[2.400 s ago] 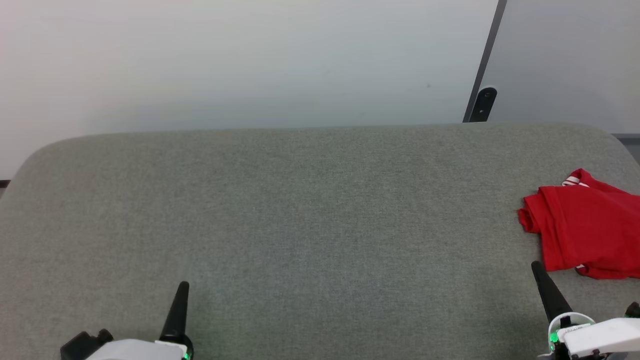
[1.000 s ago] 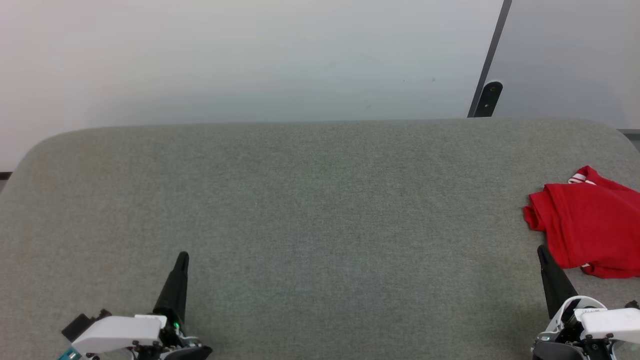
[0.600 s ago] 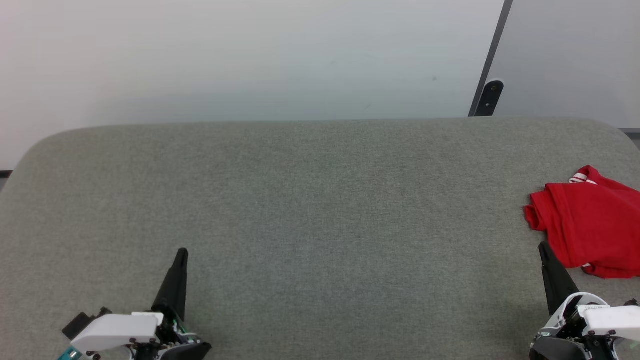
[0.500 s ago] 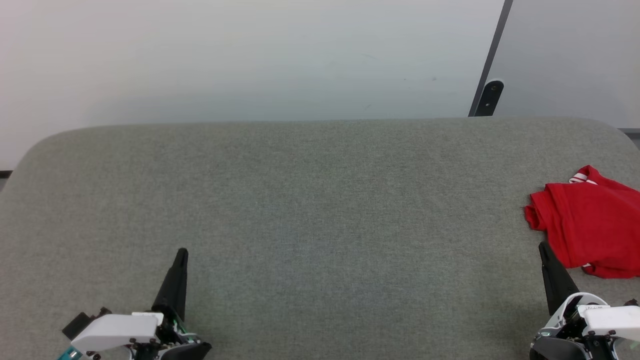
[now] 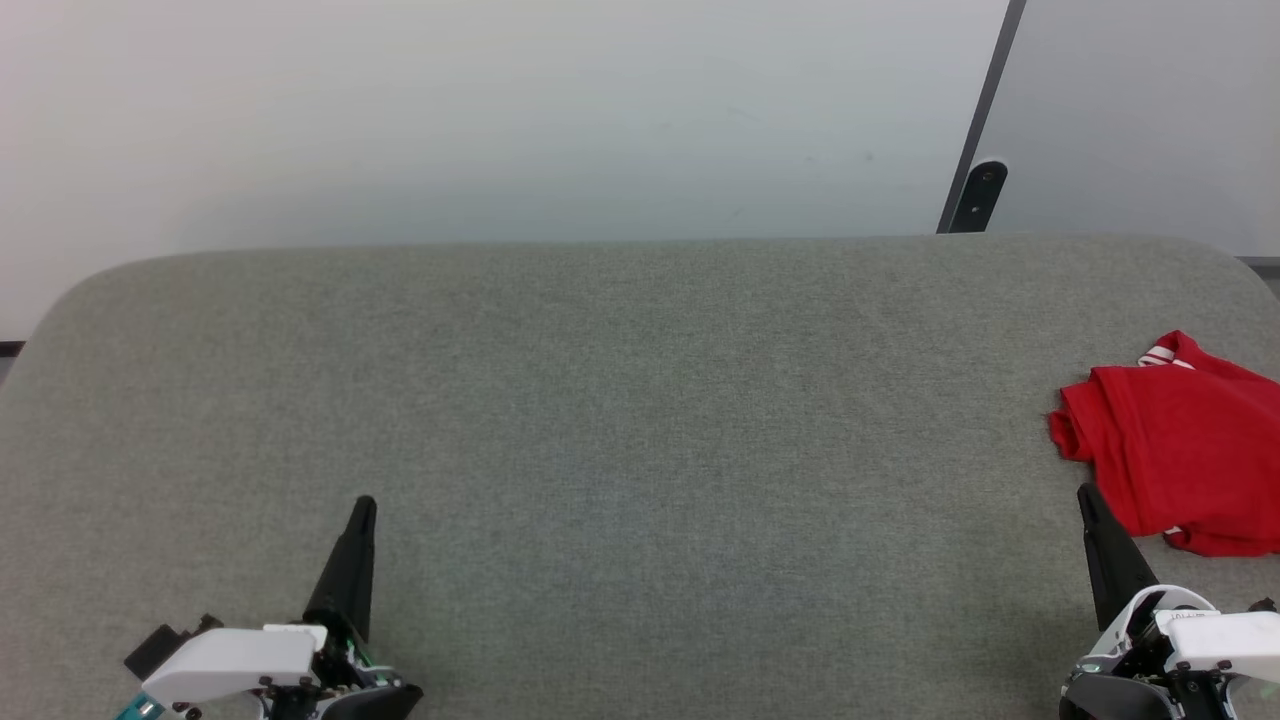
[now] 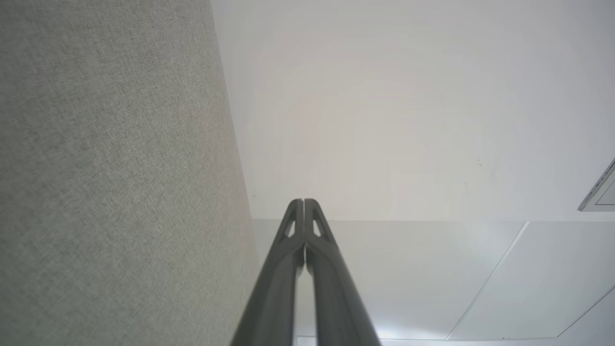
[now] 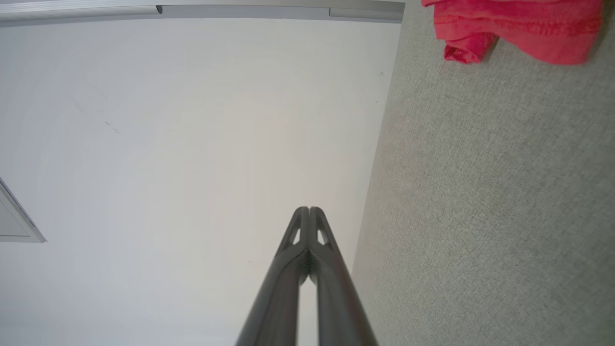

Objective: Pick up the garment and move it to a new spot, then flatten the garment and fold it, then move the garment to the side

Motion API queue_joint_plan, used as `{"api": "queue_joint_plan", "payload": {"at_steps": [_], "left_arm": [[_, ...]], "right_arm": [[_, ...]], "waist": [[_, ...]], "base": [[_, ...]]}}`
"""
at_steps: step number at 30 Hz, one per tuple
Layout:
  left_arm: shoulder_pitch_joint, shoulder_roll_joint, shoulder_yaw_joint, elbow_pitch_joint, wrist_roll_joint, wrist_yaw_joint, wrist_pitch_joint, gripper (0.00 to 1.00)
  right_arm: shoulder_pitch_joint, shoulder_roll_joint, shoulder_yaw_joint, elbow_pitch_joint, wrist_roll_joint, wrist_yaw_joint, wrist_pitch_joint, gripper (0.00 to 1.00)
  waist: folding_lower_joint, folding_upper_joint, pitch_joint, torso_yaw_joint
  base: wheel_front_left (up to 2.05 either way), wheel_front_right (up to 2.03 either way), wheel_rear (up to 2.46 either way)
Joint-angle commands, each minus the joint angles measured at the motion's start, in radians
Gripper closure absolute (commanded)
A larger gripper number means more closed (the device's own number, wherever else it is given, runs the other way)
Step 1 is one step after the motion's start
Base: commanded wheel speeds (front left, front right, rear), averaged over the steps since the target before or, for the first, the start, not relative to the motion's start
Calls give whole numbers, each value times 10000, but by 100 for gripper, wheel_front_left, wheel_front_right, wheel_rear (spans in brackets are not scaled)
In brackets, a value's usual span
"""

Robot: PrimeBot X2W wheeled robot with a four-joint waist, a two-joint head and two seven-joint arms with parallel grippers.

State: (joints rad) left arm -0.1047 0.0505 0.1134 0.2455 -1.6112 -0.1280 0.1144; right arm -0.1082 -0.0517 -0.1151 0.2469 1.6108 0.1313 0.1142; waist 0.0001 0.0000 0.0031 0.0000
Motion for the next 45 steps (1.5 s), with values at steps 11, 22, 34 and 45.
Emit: {"api": "queue_joint_plan", "payload": {"at_steps": [11, 22, 34, 45], "left_arm": [[-113, -11, 30, 12, -30, -57, 32, 100], [-112, -11, 29, 11, -31, -57, 31, 100], [-111, -11, 28, 10, -32, -57, 31, 100], [-111, -11, 27, 10, -32, -57, 30, 100]], "right_arm": [[-38, 38, -9, 1, 28, -10, -14, 100], [-38, 39, -10, 1, 27, -10, -13, 100], [-38, 40, -10, 1, 26, -10, -12, 100], [-38, 40, -11, 1, 25, -10, -11, 100]], "waist": [[-1, 0, 0, 0], [-1, 0, 0, 0], [-1, 0, 0, 0], [-1, 0, 0, 0]], "base": [[0, 0, 0], [0, 0, 0], [0, 0, 0], [0, 0, 0]]}}
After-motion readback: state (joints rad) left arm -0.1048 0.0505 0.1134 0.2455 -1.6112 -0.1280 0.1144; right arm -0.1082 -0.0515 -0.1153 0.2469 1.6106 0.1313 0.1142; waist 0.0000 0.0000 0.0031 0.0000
